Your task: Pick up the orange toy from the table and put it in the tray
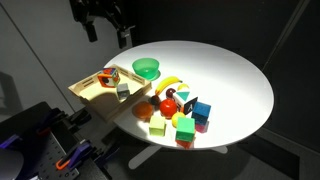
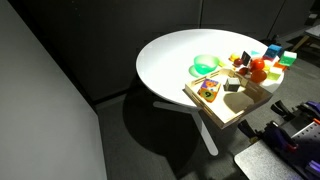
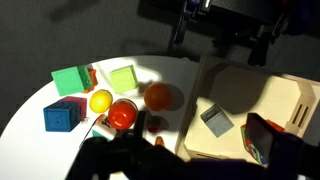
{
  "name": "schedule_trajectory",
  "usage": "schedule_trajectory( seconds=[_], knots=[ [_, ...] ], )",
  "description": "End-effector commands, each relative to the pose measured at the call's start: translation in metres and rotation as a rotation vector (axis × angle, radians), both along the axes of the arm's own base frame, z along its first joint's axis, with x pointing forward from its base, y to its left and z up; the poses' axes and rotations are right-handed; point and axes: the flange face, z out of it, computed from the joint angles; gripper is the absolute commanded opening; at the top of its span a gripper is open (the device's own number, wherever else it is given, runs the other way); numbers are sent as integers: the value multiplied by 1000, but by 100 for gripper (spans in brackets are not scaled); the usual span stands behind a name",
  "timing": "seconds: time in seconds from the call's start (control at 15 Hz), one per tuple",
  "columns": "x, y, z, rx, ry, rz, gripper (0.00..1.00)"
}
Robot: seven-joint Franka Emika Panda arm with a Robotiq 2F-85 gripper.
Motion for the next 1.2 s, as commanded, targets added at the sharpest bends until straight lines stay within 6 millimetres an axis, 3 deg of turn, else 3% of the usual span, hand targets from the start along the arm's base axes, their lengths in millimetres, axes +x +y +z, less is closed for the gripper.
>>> schedule_trajectory(
  seconds=[0.0,0.6,0.67,1.13],
  knots=[
    [23,-15,-11,-45,-19,-57,100],
    [46,-51,-60,-53,-48,-156,100],
    [36,-43,-58,-52,-37,-121,100],
    [38,-42,-64,-53,-28,-118,100]
  ],
)
